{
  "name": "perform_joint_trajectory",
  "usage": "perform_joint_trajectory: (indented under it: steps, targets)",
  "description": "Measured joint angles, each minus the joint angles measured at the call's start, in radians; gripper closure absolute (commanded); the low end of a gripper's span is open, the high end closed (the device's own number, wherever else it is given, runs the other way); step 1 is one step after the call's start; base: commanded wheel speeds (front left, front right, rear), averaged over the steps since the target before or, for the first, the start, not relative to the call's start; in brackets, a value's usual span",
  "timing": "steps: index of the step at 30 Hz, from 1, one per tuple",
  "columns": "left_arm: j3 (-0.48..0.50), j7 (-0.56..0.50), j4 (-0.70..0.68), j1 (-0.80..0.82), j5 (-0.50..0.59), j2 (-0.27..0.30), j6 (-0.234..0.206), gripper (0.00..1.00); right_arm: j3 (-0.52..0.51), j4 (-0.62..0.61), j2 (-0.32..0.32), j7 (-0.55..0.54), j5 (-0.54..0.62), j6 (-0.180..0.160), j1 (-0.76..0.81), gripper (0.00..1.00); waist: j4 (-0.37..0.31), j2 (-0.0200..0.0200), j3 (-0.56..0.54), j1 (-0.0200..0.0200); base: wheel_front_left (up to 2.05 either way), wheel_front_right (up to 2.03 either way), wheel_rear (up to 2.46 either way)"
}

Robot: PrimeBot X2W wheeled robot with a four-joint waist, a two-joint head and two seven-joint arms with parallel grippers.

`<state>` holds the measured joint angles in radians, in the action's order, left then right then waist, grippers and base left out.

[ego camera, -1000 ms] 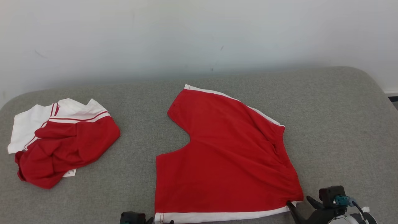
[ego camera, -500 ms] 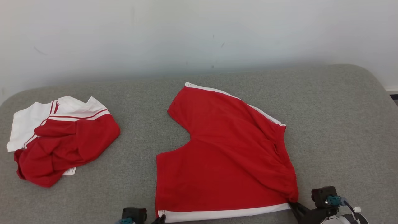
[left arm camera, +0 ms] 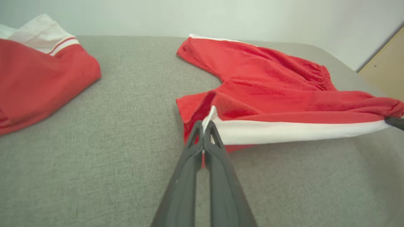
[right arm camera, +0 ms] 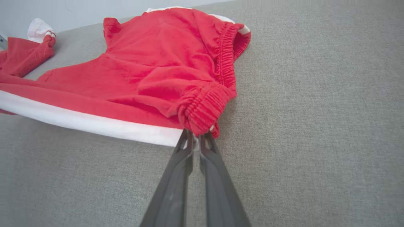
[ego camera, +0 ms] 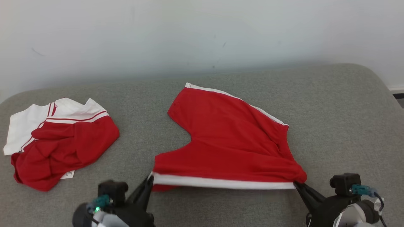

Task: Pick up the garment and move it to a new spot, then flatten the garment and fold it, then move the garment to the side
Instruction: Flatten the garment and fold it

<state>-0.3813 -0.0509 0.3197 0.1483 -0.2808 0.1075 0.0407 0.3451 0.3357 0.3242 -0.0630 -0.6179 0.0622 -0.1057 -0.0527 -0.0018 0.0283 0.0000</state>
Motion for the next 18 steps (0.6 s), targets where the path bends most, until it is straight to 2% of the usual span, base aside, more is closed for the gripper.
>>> perform_joint_trajectory:
  steps: [5, 9, 14, 18]
  targets:
    - [0.005, -0.028, -0.049, 0.105, 0.0, 0.042, 0.038, 1.0, -0.035, -0.05, -0.007, -0.03, -0.077, 0.017, -0.013, 1.0, -0.015, 0.0, 0.012, 0.0, 0.0, 0.0, 0.0]
    - [0.014, -0.079, -0.061, 0.216, -0.04, 0.049, 0.066, 1.0, -0.049, -0.068, -0.003, -0.074, -0.117, 0.024, -0.053, 1.0, -0.026, 0.0001, 0.034, 0.0, 0.0, 0.0, 0.0]
    - [0.016, -0.171, -0.034, 0.358, -0.069, 0.073, 0.075, 1.0, -0.057, -0.08, -0.008, -0.128, -0.16, 0.027, -0.145, 1.0, -0.043, 0.0001, 0.075, 0.0001, 0.0, 0.0, 0.0]
    - [0.014, -0.237, 0.013, 0.478, -0.071, 0.094, 0.083, 1.0, -0.058, -0.075, -0.036, -0.172, -0.203, 0.031, -0.218, 1.0, -0.062, 0.0001, 0.115, 0.0001, 0.0, 0.0, 0.0]
